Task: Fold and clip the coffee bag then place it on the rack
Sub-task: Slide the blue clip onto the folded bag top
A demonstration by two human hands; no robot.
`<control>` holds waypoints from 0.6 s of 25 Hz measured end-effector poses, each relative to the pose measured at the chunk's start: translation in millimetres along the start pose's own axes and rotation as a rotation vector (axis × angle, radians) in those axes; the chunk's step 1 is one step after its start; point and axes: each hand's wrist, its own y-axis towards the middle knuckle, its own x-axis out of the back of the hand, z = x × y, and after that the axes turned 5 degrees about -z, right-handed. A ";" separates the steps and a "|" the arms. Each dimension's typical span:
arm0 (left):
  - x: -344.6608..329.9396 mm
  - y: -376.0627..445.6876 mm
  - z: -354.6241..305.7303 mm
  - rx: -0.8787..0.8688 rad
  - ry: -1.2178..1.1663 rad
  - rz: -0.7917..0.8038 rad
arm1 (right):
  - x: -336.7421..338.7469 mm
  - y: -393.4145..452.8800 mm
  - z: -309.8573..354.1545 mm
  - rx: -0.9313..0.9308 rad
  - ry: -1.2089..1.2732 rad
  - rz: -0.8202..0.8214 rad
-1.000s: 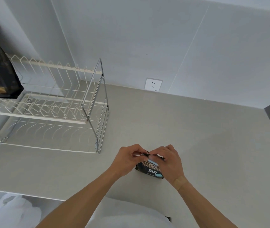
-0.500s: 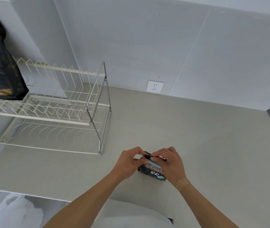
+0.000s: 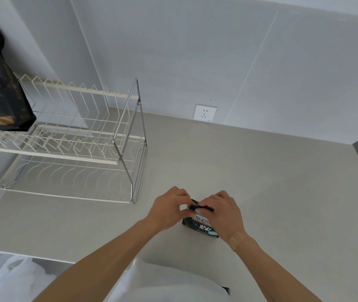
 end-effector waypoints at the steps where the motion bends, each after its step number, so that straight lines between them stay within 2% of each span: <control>1: -1.6 0.6 -0.8 0.002 0.013 -0.003 | -1.4 -1.0 -0.6 -0.047 0.052 0.000; 3: -7.5 1.0 -1.8 0.010 0.064 -0.002 | -4.4 -2.4 -1.8 -0.090 0.134 -0.011; 6: -10.7 5.2 -1.4 -0.011 0.195 0.017 | -8.2 -0.4 3.1 -0.032 0.139 -0.066; 8: -9.1 8.0 1.3 -0.001 0.201 0.042 | -8.2 1.1 4.6 0.000 0.120 -0.089; 12: -7.6 2.5 9.2 0.126 -0.001 0.074 | -5.2 2.1 -0.4 -0.016 0.048 -0.066; 15: -7.1 -5.8 19.3 0.262 -0.213 0.005 | -4.9 0.2 -4.4 0.006 -0.043 -0.058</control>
